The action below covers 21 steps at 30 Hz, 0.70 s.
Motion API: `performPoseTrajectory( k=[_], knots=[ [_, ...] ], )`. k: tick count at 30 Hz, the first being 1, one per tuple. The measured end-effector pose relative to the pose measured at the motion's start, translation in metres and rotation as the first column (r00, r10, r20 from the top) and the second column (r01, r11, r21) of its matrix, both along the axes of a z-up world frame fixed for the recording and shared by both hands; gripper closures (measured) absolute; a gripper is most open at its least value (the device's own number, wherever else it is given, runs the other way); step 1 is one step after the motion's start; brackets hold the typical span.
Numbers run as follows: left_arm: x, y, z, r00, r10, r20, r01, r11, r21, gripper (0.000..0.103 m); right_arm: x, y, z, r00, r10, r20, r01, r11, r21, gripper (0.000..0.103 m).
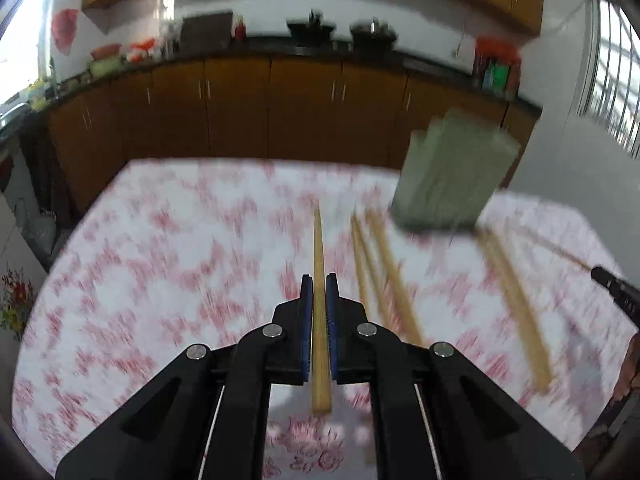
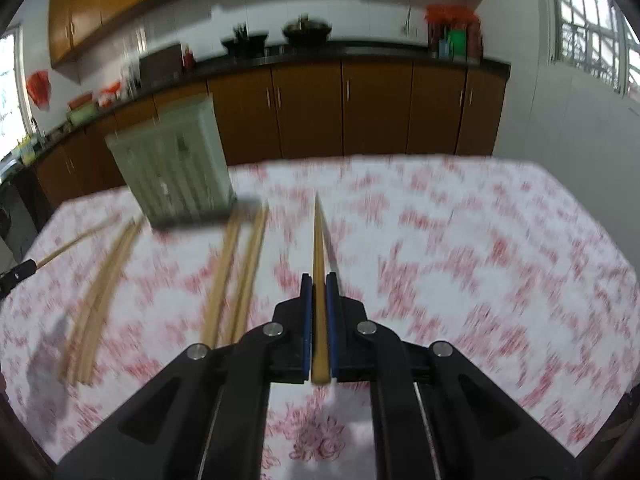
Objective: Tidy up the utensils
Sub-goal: 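Lift the chopstick in the left tool over the green holder while the right tool carries its chopstick there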
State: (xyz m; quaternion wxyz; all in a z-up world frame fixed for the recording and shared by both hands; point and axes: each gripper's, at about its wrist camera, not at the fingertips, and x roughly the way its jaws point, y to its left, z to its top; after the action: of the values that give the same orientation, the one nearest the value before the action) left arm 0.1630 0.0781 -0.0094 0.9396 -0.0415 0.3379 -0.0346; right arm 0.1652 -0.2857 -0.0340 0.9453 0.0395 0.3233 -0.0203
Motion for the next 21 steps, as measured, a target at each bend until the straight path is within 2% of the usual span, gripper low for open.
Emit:
performPoseTrajectory(
  k=[5,13,17,21],
  knots=[
    [0.004,0.007,0.037,0.996,0.029,0.090,-0.027,0.999,-0.025,0.096,-0.003,-0.005,0.035,0.994,-0.014,0.104,0.011,1.000,0.024,0.095],
    [0.023,0.015,0.068,0.986,0.067,0.155,-0.063,0.998,-0.031,0.096,0.008,-0.001,0.077,0.976,0.007,0.216,-0.012,1.000,0.021,0.095],
    [0.024,0.016,0.097,0.974,0.066,0.215,-0.058,0.997,-0.044,0.096,0.008,0.005,0.124,0.940,0.023,0.340,-0.032,0.999,0.020,0.095],
    [0.026,0.002,0.134,0.955,0.033,0.296,-0.020,0.999,-0.047,0.096,0.012,0.007,0.172,0.894,0.033,0.448,-0.078,0.993,0.083,0.095]
  ],
)
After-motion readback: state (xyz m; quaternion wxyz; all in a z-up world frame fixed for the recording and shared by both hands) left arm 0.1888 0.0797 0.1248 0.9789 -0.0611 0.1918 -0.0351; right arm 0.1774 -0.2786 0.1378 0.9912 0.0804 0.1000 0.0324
